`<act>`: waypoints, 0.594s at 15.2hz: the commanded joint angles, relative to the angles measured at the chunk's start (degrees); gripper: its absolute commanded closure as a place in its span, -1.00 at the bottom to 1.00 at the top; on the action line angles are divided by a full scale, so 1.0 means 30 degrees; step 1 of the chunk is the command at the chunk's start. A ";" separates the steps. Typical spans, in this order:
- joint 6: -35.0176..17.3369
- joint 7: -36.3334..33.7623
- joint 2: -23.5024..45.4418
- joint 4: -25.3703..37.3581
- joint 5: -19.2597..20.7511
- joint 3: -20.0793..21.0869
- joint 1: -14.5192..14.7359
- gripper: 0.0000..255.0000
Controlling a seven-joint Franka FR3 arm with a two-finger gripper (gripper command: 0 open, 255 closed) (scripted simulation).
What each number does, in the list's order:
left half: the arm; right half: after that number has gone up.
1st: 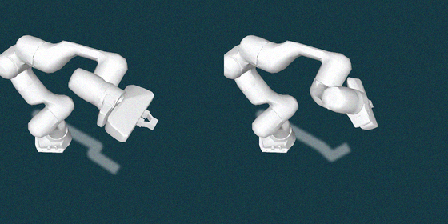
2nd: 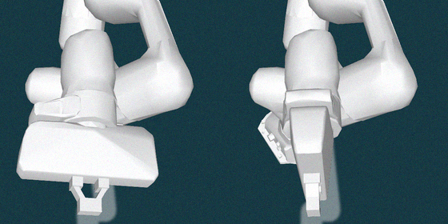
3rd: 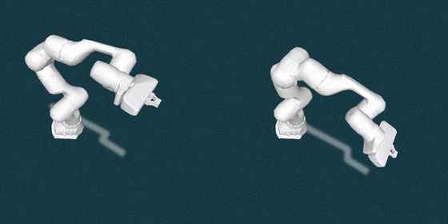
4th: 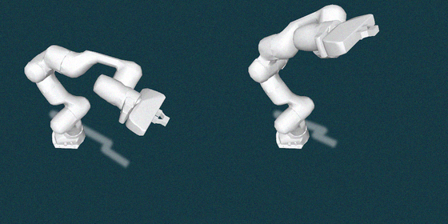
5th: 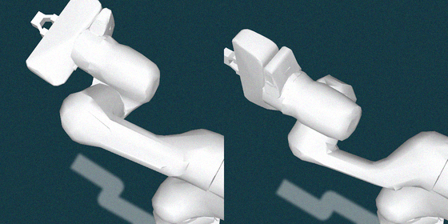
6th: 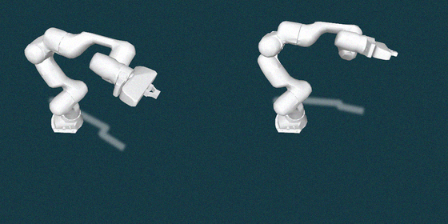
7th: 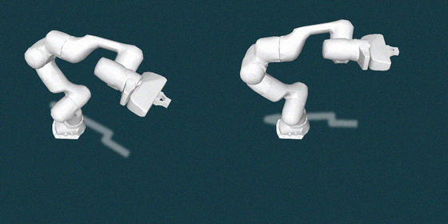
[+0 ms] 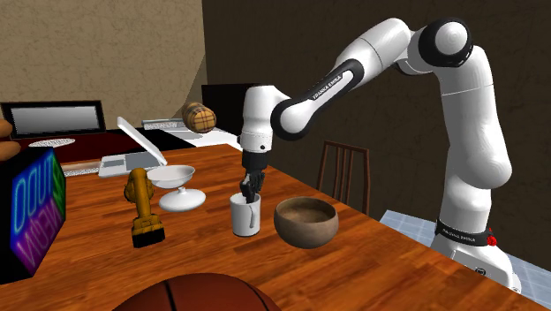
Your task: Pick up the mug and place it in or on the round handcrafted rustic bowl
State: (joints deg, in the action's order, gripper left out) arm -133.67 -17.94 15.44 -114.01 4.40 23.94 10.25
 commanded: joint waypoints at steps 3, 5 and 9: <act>0.0216 0.0045 -0.0147 0.0089 -0.0082 0.0032 -0.0026 1.00; 0.0664 0.0130 -0.0422 0.0284 -0.0235 0.0087 -0.0075 1.00; 0.1572 0.0284 -0.0934 0.0722 -0.0518 0.0177 -0.0158 1.00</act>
State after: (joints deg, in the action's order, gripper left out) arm -129.60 -17.29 13.07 -112.09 3.09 24.42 9.90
